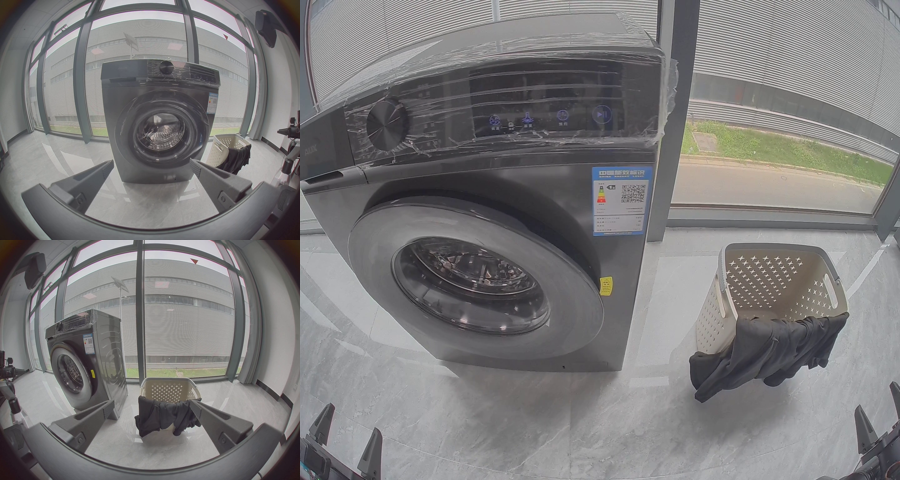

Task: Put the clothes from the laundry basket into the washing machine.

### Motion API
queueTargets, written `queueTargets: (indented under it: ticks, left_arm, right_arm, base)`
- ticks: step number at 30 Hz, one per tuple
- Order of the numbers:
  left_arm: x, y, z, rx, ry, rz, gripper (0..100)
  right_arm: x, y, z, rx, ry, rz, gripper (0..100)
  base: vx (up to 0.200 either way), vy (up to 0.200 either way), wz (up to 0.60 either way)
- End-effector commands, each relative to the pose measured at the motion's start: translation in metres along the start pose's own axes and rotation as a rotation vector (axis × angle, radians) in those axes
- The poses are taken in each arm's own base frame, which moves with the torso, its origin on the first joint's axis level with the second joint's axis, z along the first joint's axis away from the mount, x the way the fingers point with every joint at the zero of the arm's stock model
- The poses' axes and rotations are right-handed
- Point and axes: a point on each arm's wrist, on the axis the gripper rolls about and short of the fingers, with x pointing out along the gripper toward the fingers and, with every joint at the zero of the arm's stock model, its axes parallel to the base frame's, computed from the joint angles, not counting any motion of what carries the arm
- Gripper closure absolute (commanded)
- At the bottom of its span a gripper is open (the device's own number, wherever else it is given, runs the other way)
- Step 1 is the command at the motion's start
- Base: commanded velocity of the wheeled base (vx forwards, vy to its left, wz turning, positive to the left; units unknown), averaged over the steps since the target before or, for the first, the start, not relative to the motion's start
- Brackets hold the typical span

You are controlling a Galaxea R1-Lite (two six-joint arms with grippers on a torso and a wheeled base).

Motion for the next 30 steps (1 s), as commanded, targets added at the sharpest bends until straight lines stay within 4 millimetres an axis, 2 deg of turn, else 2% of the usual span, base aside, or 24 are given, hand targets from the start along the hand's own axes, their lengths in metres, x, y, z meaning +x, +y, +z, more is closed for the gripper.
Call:
queueTargets:
  ticks: [1,25,30]
  left_arm:
    - [-0.0001,0.0001,-0.0049,0.0,0.0,0.0,0]
    - [-0.0001,0.0001,-0.0049,0.0,0.0,0.0,0]
    - [-0.0001,0.0001,-0.0049,0.0,0.0,0.0,0]
  right_arm:
    - [0.0012,0.0,-0.0049,0.0,0.016,0.001,0]
    - [0.0012,0.0,-0.0049,0.0,0.016,0.001,0]
    - [0.0012,0.0,-0.0049,0.0,0.016,0.001,0]
  base:
    - [0.0,0.2,0.0]
    - [0.0,0.2,0.0]
    - [0.0,0.0,0.0]
